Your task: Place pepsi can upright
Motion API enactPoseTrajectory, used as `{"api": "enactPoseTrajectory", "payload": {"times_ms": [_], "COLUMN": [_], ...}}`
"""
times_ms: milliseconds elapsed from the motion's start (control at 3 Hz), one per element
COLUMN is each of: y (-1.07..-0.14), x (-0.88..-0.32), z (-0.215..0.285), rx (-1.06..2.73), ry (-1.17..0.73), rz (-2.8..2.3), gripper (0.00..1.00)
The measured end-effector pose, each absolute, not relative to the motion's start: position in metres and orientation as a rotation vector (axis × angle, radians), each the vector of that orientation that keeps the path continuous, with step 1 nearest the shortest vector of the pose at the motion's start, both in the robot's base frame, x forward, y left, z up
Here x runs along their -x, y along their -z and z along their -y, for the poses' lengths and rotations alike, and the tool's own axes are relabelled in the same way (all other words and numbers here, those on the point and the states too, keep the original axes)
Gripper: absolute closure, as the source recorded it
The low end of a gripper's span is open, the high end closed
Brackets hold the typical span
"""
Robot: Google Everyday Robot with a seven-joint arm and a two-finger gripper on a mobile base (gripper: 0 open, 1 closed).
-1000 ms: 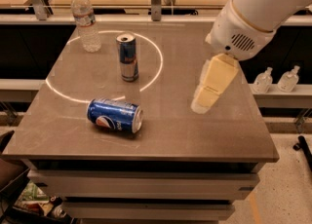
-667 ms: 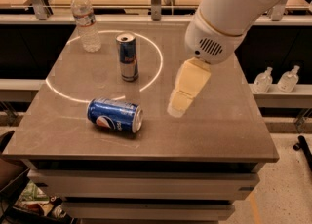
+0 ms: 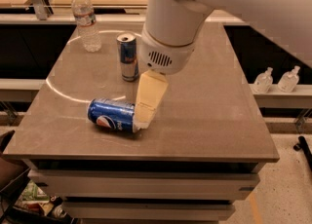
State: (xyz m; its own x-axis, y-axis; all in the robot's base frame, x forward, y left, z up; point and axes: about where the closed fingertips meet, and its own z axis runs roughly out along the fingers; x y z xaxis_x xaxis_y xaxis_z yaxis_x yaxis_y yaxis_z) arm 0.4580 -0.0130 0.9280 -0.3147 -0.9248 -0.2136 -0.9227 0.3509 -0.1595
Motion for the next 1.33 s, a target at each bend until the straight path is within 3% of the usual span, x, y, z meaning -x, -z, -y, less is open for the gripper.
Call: {"api": "enactPoseTrajectory", "payload": {"times_ms": [1333], "y": [-0.910], "x": [-0.478], "z": [-0.048], "rx": [1.748], "ry": [-0.010], "rz": [-2.365], "gripper": [0.00]}}
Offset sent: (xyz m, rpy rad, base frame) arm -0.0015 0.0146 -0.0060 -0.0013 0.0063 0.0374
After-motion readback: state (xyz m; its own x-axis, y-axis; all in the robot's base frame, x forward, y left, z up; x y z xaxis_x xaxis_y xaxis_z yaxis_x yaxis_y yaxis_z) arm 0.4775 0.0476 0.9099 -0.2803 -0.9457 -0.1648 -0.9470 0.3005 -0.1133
